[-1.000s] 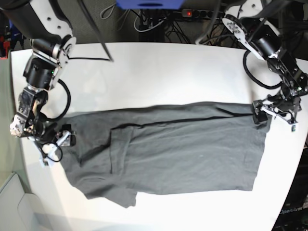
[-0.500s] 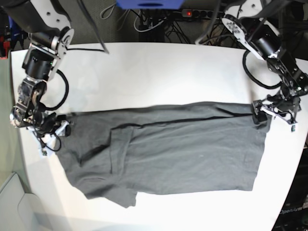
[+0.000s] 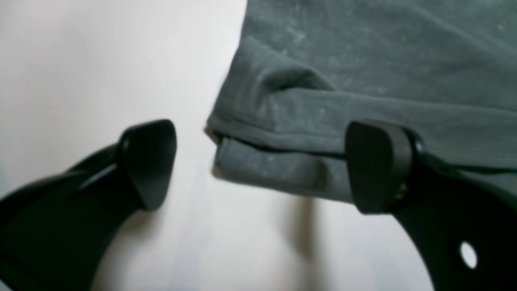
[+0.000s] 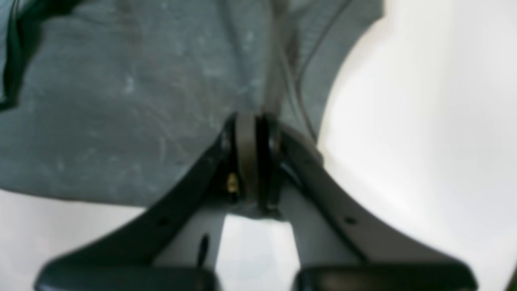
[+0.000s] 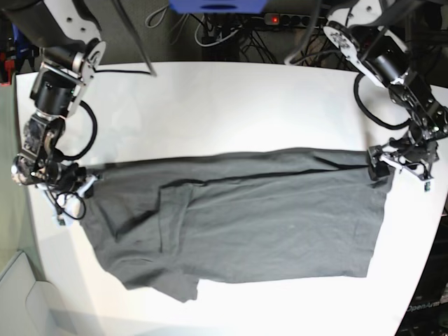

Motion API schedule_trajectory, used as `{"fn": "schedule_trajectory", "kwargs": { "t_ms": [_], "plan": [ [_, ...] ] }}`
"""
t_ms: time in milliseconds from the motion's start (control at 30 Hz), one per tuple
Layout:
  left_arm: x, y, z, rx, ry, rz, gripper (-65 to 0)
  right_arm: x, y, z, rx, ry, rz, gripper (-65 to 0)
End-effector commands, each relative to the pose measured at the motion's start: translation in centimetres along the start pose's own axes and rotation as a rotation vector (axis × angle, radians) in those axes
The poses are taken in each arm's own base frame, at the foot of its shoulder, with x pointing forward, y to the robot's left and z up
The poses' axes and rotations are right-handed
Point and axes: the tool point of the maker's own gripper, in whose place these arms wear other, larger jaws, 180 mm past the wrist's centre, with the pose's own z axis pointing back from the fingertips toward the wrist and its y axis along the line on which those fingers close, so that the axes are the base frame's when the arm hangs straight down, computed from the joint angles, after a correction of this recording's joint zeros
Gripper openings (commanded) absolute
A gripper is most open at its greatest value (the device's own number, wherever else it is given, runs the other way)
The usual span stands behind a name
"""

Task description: Layout the t-shirt on the table in an organized manner, then fold the t-shirt properly

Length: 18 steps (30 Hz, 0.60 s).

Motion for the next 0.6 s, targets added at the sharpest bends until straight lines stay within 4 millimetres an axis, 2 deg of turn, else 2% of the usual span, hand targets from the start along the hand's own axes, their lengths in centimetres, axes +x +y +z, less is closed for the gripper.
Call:
{"fn": "schedule_trajectory", "kwargs": {
  "t_ms": [0, 100, 233, 367, 500, 567],
  "plan": [
    [2.5, 0.4, 0.5, 0.006, -0.068, -0.011, 0.0, 2.7, -1.1, 1.0, -0.021, -0.067, 0.011, -63.1],
    [2.4, 0.4, 0.5, 0.006, -0.066, -0.011, 0.0, 2.5, -1.3, 1.2, -0.029, -0.067, 0.017, -63.1],
    [2.4, 0.4, 0.5, 0.006, -0.065, -0.011, 0.0, 2.6, -1.8, 3.2, -0.086, -0.107, 0.070, -63.1],
    [2.4, 0.4, 0.5, 0.006, -0.063, -0.011, 0.0, 3.5, -0.6, 4.8, -0.111, -0.165, 0.117, -63.1],
    [2.4, 0.4, 0.5, 0.006, -0.063, -0.011, 0.0, 3.9, -0.4, 5.0, -0.114, -0.176, 0.129, -62.8],
    [2.3, 0.4, 0.5, 0.006, -0.062, -0.011, 0.0, 4.1, -0.3, 5.0, -0.112, -0.178, 0.131, -59.5]
  ]
}}
